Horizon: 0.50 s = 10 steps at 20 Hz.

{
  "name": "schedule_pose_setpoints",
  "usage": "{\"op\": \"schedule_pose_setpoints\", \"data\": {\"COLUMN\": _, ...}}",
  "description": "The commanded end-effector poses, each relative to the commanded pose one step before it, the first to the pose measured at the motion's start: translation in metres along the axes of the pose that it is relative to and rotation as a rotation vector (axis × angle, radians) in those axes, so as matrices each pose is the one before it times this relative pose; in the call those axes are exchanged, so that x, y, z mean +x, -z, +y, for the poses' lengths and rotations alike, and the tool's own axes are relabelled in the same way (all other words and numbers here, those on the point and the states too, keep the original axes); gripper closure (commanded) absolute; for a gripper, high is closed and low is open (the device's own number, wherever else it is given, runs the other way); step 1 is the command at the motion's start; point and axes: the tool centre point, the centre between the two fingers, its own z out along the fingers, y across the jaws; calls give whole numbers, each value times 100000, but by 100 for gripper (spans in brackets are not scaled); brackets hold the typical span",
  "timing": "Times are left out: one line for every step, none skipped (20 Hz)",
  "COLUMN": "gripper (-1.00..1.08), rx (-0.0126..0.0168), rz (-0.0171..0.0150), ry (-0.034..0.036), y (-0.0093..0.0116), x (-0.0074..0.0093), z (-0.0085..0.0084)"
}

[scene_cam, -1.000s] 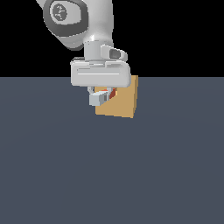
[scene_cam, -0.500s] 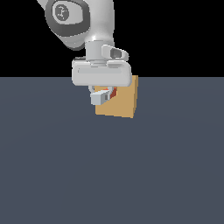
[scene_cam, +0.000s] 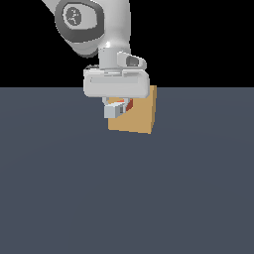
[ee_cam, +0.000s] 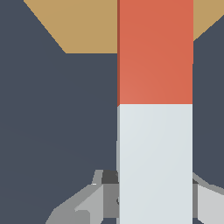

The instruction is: Insert the peg into the horizontal hole in a box.

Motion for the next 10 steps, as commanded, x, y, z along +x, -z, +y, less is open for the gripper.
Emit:
{"op": "schedule_pose_setpoints", "data": {"gripper": 108, "rx": -231, "rz": 171, "ry": 140, "y": 133, "x": 1167, "z": -12}}
{"op": "schedule_pose_setpoints", "data": {"gripper": 108, "rx": 0, "rz": 0, "ry": 0, "y": -3, "x": 601, "z": -18}}
{"op": "schedule_pose_setpoints", "data": {"gripper": 108, "rx": 0, "rz": 0, "ry": 0, "y": -3, "x": 664, "z": -19}}
{"op": "schedule_pose_setpoints", "data": {"gripper": 108, "rx": -29, "rz": 32, "ry": -22, "y": 21, "x": 703, "z": -15}}
{"op": "schedule_pose_setpoints", "data": {"gripper": 108, "rx": 0, "rz": 0, "ry": 0, "y": -3, "x": 765, "z": -14}}
{"op": "schedule_pose_setpoints", "data": {"gripper": 108, "rx": 0, "rz": 0, "ry": 0, "y": -3, "x": 804, "z": -9}}
{"op": "schedule_pose_setpoints", "data": {"gripper": 108, "rx": -36, "rz": 27, "ry": -18, "y": 25, "x": 817, "z": 0}}
{"op": "schedule_pose_setpoints", "data": {"gripper": 108, "rx": 0, "rz": 0, "ry": 0, "y": -2, "x": 778, "z": 6}}
{"op": "schedule_pose_setpoints", "data": {"gripper": 108, "rx": -43, "rz": 19, "ry": -13, "y": 27, "x": 688, "z": 9}}
{"op": "schedule_pose_setpoints", "data": {"gripper": 108, "rx": 0, "rz": 0, "ry": 0, "y": -1, "x": 617, "z": 11}}
